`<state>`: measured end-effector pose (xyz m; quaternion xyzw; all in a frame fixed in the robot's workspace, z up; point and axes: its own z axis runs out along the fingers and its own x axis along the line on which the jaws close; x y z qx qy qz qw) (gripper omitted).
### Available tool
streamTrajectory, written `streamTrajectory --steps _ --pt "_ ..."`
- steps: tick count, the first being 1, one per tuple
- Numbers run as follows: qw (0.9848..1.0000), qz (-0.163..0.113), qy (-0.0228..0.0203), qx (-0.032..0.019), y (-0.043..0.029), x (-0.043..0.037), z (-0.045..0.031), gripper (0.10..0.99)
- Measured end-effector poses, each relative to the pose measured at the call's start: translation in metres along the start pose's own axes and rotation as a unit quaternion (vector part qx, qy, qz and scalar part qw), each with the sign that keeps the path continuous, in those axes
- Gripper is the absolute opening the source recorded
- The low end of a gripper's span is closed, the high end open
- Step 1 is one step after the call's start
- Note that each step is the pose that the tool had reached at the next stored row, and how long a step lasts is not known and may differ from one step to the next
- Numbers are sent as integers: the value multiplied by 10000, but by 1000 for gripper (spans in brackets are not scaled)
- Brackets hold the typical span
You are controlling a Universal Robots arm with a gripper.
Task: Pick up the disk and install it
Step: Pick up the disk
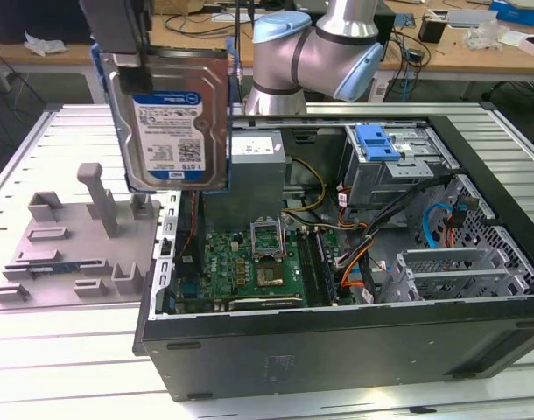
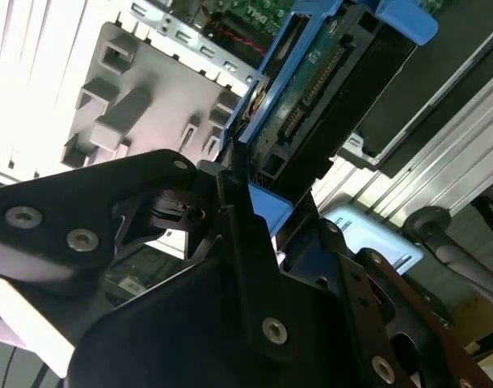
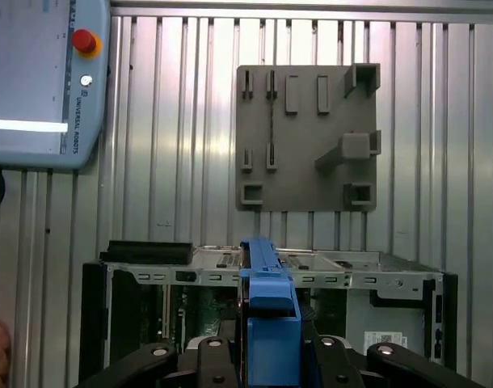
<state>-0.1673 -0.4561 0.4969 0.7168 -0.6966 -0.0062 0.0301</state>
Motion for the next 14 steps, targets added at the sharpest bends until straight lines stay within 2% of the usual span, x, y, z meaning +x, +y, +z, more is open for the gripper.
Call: streamTrajectory --steps 4,7,8,12,14 --pt "10000 0 0 -10 -158 94 -5 369" --pt "10000 -2 0 -21 -320 188 -11 369" --pt "10000 -1 -1 -26 -395 231 -13 369" --pt "10000 -1 -1 -35 -550 318 -18 369" --pt "10000 -1 -1 -42 -652 374 -22 369"
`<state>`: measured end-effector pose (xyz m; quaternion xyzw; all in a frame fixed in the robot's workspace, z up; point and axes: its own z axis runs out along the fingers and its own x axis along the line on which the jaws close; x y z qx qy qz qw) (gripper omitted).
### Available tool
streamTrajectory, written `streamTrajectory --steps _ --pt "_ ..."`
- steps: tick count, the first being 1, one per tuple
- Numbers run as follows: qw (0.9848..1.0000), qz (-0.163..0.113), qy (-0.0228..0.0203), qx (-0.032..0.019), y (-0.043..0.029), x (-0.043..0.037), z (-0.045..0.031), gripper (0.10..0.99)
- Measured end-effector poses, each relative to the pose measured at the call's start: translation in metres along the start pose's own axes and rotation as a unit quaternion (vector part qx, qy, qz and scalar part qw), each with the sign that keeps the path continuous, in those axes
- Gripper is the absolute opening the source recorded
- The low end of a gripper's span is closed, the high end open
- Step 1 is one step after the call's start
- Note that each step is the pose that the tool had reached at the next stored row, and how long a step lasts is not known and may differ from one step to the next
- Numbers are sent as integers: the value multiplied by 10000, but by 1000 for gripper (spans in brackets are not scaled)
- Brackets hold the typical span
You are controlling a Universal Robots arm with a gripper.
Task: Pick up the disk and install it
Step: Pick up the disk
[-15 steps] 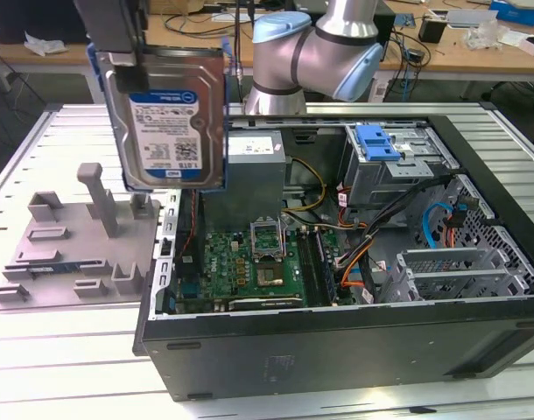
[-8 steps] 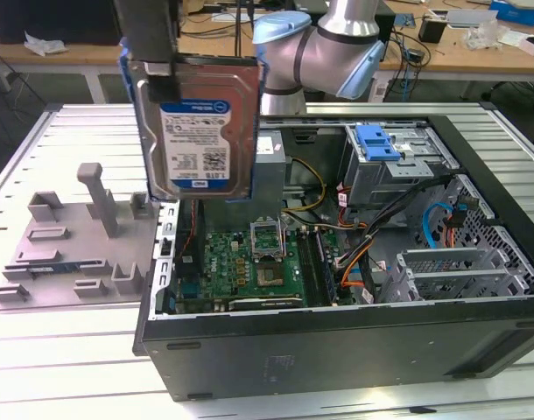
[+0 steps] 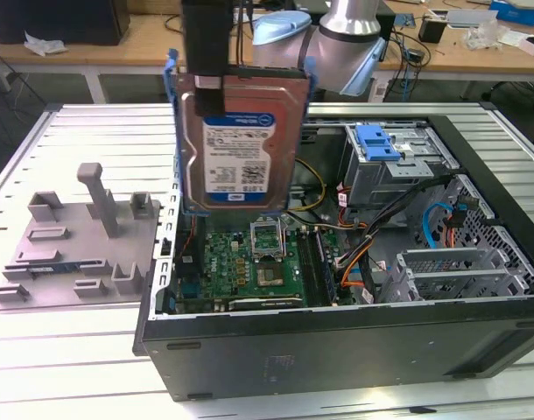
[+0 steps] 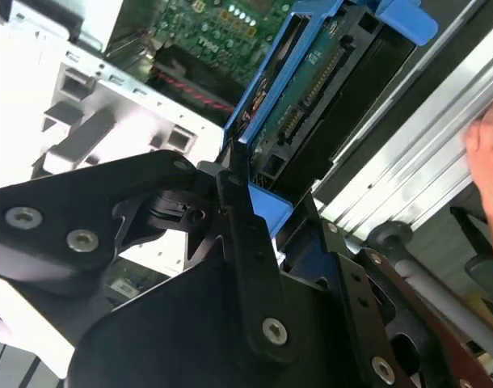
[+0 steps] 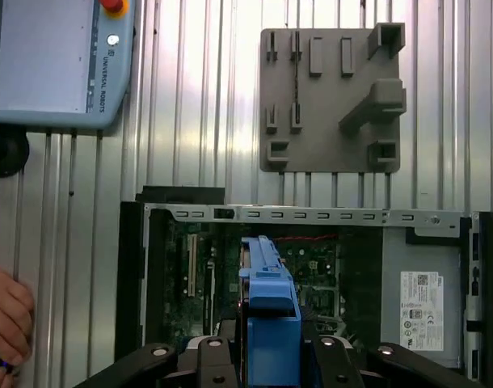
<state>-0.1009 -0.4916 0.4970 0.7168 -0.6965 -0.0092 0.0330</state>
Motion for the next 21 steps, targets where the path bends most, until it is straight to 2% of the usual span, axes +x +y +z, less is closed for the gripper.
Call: streamTrajectory --steps 13,16,21 --pt "10000 -2 -1 -37 -581 295 -25 369" --pt "10000 -2 -1 -38 -635 318 -28 369" --pt "10000 -2 -1 -38 -637 319 -28 369"
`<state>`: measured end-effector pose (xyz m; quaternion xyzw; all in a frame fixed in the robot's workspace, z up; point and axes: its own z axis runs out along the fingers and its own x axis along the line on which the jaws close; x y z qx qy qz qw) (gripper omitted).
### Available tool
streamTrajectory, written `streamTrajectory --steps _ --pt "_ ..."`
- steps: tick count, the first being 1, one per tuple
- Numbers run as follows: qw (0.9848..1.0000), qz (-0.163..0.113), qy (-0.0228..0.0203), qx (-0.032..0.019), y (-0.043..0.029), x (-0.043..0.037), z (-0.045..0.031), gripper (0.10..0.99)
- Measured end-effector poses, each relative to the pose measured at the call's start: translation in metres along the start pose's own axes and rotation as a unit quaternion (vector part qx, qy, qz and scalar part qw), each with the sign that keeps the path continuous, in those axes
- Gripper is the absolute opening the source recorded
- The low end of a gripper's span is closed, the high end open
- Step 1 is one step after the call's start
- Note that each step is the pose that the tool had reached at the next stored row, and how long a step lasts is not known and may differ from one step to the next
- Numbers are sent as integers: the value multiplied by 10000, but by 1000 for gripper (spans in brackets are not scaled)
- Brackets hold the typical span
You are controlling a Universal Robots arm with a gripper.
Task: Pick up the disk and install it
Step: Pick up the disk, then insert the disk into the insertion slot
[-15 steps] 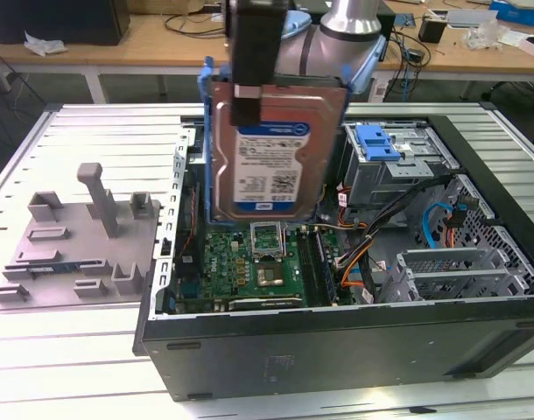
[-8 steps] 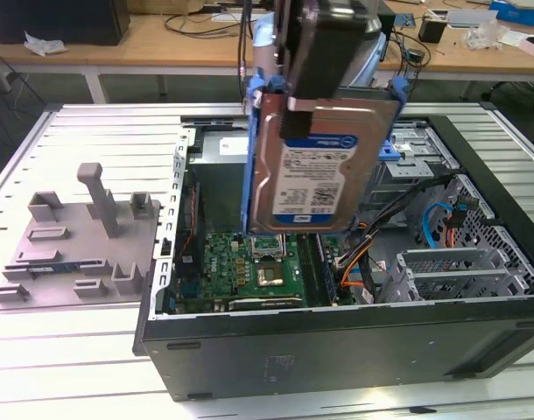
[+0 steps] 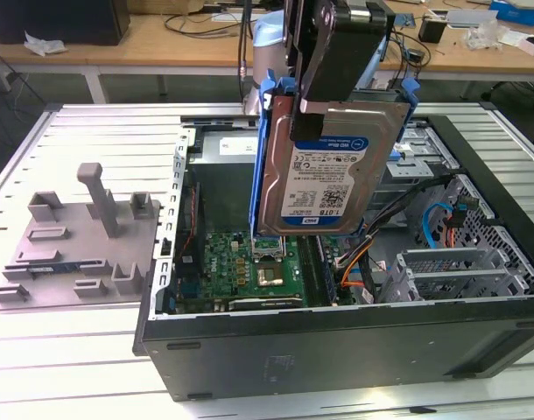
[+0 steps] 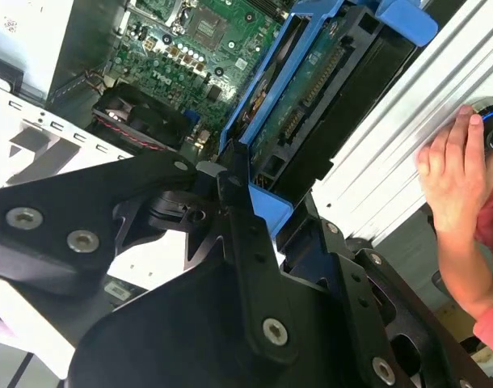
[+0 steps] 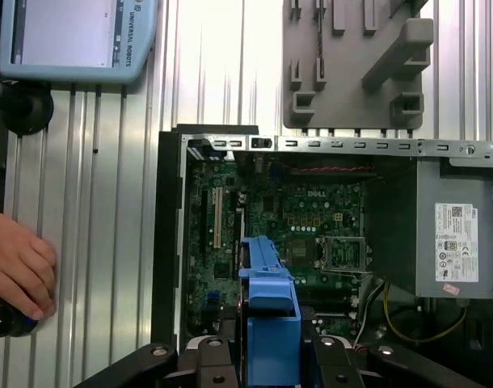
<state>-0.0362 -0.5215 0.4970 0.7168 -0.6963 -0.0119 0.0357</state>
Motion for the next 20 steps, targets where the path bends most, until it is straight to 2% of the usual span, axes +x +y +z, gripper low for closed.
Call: streamTrajectory --steps 16,20 --pt "10000 0 0 0 -9 0 0 369" --pt "10000 -1 0 3 -56 -1 -4 369"
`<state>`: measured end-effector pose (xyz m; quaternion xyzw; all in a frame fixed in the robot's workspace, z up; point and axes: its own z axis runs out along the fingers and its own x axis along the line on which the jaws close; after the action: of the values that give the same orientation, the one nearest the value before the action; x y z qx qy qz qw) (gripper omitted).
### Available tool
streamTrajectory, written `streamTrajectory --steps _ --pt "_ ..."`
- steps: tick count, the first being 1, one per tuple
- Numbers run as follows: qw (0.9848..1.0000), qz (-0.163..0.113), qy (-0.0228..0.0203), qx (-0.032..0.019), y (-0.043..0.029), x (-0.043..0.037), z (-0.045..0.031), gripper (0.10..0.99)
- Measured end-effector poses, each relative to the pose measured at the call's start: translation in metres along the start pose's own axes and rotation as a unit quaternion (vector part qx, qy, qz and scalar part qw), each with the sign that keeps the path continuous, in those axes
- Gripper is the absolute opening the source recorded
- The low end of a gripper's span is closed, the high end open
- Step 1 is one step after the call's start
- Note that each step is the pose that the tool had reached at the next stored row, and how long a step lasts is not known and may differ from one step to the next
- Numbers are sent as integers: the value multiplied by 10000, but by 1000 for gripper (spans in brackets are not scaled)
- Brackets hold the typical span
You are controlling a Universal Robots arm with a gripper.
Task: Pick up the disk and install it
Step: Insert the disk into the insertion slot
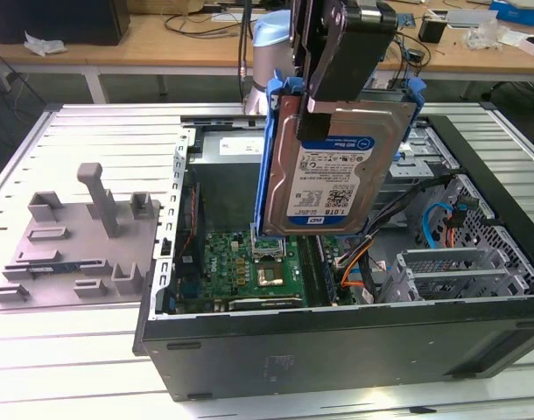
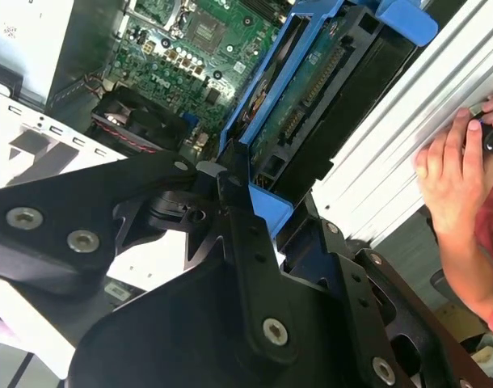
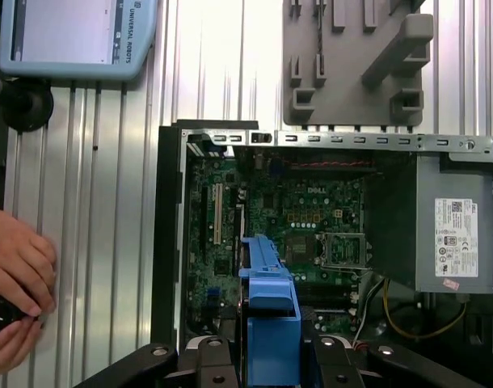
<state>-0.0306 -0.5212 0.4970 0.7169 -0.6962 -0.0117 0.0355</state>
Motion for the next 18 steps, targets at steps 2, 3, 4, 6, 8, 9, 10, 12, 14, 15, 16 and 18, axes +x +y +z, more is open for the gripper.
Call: streamTrajectory --steps 2,3,4,6,8,9,10,12,14,15,16,18 --pt "10000 1 0 11 -3 0 1 369" --pt "10000 0 -2 15 -4 0 1 369" --pt "10000 0 -5 19 -4 0 1 369" --pt "10000 -1 -26 29 -3 3 0 369" --pt "10000 -3 -74 43 -3 14 1 369" --pt "9999 -6 -104 51 -3 23 2 369" --pt "9999 -7 -128 57 -3 30 3 369" --pt "9998 -8 -162 83 -2 44 7 369" --pt "9998 -10 -168 124 -3 52 10 369" --pt "9998 -9 -168 145 -3 56 12 369" --pt "9997 -9 -168 176 -3 60 14 369" --pt "9995 -9 -174 245 -3 70 21 369"
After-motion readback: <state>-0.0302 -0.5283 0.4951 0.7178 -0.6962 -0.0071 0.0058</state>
